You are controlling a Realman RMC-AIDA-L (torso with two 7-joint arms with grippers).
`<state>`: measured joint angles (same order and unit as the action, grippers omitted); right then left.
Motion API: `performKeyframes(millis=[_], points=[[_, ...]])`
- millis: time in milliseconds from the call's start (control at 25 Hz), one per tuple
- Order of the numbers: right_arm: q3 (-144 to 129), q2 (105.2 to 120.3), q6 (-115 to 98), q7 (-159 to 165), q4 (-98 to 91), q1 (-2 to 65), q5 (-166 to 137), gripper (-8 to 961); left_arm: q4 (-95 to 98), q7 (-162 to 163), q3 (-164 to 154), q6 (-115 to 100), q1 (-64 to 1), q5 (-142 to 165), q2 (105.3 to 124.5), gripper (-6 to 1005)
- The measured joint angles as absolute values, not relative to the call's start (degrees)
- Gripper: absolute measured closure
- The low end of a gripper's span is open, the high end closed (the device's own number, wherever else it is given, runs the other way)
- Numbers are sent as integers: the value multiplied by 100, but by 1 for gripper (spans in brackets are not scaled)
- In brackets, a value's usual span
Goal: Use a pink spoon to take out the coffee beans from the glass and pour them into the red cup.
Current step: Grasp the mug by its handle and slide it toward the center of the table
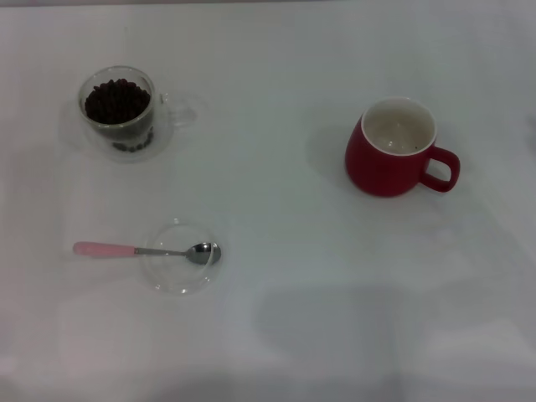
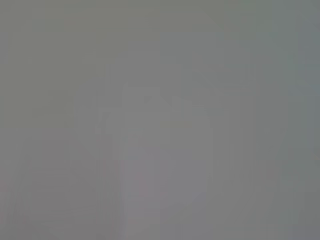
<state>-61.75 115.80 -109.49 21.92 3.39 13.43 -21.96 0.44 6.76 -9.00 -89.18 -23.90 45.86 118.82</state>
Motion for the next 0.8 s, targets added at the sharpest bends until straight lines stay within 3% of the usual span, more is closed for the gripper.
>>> performKeyframes(millis=[800], points=[[-5507,11547,-10681,1986,84,1436,-2088,242,17,747,-886,-8950,-2462,4404,11891,109]])
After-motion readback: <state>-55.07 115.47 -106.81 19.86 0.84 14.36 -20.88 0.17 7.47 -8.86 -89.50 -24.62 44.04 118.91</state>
